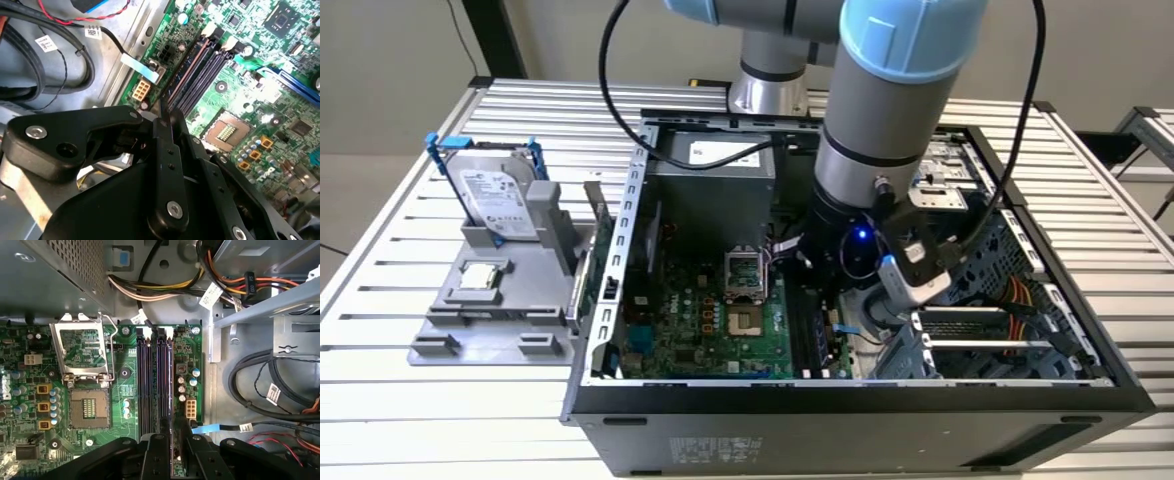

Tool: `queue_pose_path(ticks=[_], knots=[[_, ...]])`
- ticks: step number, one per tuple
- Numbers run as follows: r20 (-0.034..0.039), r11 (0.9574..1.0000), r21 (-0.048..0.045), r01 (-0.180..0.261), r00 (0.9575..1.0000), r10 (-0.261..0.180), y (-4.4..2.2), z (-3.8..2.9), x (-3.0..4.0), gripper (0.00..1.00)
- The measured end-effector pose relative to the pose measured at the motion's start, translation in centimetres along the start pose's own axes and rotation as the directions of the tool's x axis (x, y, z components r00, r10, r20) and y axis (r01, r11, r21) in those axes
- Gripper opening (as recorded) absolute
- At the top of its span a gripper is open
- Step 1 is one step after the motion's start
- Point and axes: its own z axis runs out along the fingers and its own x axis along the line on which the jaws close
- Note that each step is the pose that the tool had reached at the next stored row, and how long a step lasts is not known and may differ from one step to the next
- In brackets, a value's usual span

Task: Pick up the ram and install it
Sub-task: 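Insert the ram into the slot, then press down the ram until it locks into place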

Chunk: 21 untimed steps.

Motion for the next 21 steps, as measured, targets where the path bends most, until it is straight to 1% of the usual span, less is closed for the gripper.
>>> queue_pose_path(ticks=[2,5,6,21], knots=[[0.0000,1.0000,0.0000,0.000,1.0000,0.000,0.00,-0.14,-0.01,1.00],[0.0000,1.0000,-0.0002,0.000,1.0000,0.000,0.00,-0.16,-0.01,1.00],[0.0000,1.0000,-0.0001,0.000,1.0000,0.000,0.00,-0.16,-0.01,0.00],[0.0000,1.0000,0.0000,0.000,1.0000,0.000,-0.01,-0.17,0.15,0.00]])
